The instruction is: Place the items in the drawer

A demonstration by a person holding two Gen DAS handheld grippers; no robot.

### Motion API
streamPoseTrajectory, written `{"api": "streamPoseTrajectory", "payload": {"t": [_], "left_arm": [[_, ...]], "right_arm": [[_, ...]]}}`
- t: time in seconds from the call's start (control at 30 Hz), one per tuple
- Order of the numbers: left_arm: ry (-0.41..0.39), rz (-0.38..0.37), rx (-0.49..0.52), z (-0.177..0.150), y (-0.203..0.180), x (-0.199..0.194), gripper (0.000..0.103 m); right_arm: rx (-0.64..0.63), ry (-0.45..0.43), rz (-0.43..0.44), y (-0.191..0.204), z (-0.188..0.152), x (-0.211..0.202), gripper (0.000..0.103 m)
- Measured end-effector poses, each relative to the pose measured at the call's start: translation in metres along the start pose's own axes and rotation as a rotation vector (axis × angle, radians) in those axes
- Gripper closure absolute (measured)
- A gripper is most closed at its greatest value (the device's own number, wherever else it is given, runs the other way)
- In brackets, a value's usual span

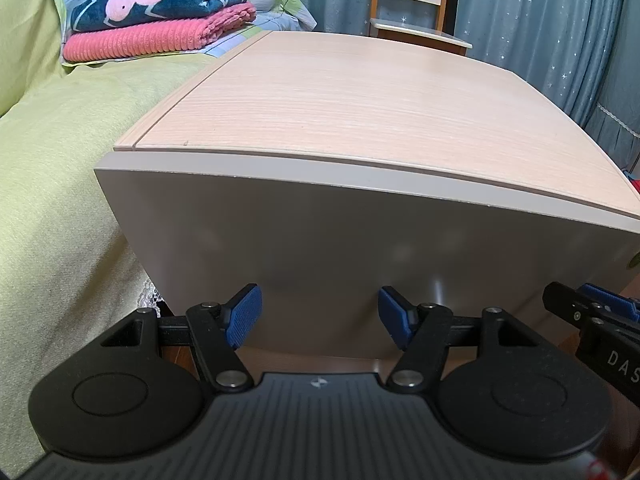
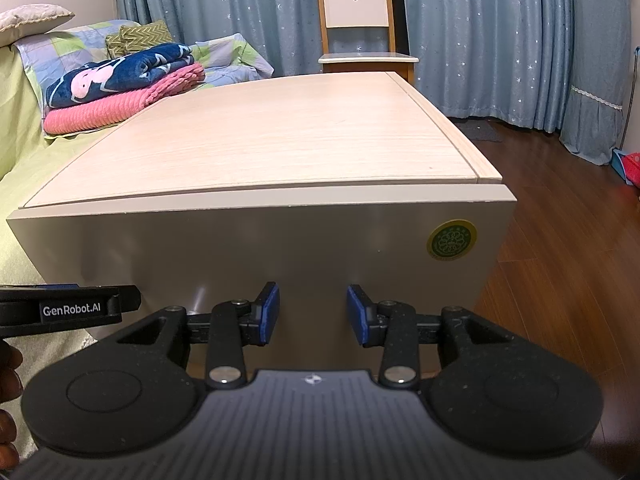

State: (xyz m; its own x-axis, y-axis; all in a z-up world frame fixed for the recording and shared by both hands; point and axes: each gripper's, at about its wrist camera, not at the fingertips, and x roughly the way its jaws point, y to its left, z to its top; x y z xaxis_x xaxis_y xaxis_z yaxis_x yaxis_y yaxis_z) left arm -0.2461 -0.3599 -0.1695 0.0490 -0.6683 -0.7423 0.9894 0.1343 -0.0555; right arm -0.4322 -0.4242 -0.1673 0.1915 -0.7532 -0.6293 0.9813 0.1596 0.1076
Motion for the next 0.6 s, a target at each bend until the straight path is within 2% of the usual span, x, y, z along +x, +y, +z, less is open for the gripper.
{"api": "streamPoseTrajectory", "payload": {"t": [0.17,0.37,0.6], "left_arm": [[0.002,-0.002,0.0,0.001,0.001,0.001,0.036],[-0.005,0.011,0.008,0.0,0.0,0.0,0.036],[0.061,0.017,0.037,-0.01,-0.003,-0.005,0.032]], "right_arm": [[0.011,0.007,-0.001,0.001,0.002,0.001,0.064],[-0.008,0.025,-0.002,0.002,0.001,0.001,0.064],[0.027,0.119,0.038,-0.004,-0.009,-0.005,0.062]]}}
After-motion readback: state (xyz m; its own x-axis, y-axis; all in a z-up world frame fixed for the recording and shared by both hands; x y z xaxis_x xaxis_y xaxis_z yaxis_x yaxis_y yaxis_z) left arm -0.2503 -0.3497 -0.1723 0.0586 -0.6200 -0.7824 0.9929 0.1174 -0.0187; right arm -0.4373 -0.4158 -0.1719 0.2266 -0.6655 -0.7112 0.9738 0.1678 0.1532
